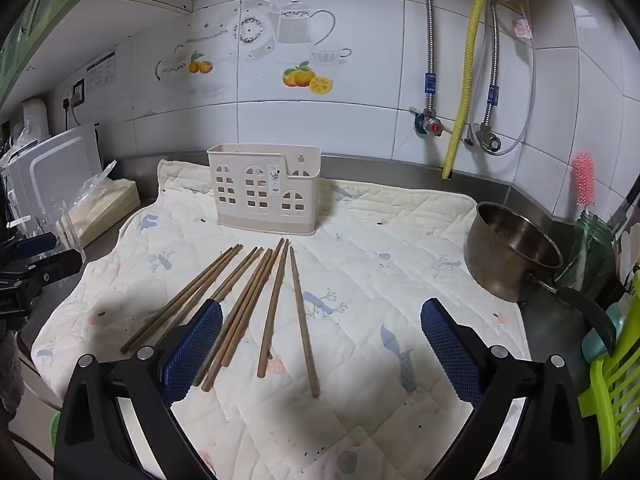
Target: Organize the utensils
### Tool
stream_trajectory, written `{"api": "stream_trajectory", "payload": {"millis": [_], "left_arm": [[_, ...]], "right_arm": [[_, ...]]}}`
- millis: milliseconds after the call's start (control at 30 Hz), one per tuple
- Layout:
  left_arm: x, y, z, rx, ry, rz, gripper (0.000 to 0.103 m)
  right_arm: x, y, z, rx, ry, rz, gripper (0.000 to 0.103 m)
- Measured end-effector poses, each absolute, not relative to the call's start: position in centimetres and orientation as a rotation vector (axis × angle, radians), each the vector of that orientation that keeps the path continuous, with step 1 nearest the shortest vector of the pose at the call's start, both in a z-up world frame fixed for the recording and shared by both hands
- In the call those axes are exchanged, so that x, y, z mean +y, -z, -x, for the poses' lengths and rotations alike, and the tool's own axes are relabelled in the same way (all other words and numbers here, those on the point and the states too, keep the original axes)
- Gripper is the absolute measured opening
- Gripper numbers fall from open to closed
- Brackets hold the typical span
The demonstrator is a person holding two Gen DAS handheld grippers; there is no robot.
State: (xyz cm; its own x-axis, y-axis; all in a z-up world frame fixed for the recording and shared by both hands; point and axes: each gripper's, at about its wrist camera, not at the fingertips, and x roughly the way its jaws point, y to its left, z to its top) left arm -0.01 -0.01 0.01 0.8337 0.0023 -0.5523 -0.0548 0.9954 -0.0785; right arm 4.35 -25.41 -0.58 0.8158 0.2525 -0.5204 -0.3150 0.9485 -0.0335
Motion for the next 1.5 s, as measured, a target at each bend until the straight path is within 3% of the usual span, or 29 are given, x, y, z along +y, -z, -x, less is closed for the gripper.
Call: {"api": "stream_trajectory", "payload": {"millis": [1500], "left_arm": [[-0.09,-0.21,0.09,0.585,-0.037,0.079,0.098]], "right_arm": [[-24.99,0.42,-3.84,0.53,-0.317,0.121,0.096]]}}
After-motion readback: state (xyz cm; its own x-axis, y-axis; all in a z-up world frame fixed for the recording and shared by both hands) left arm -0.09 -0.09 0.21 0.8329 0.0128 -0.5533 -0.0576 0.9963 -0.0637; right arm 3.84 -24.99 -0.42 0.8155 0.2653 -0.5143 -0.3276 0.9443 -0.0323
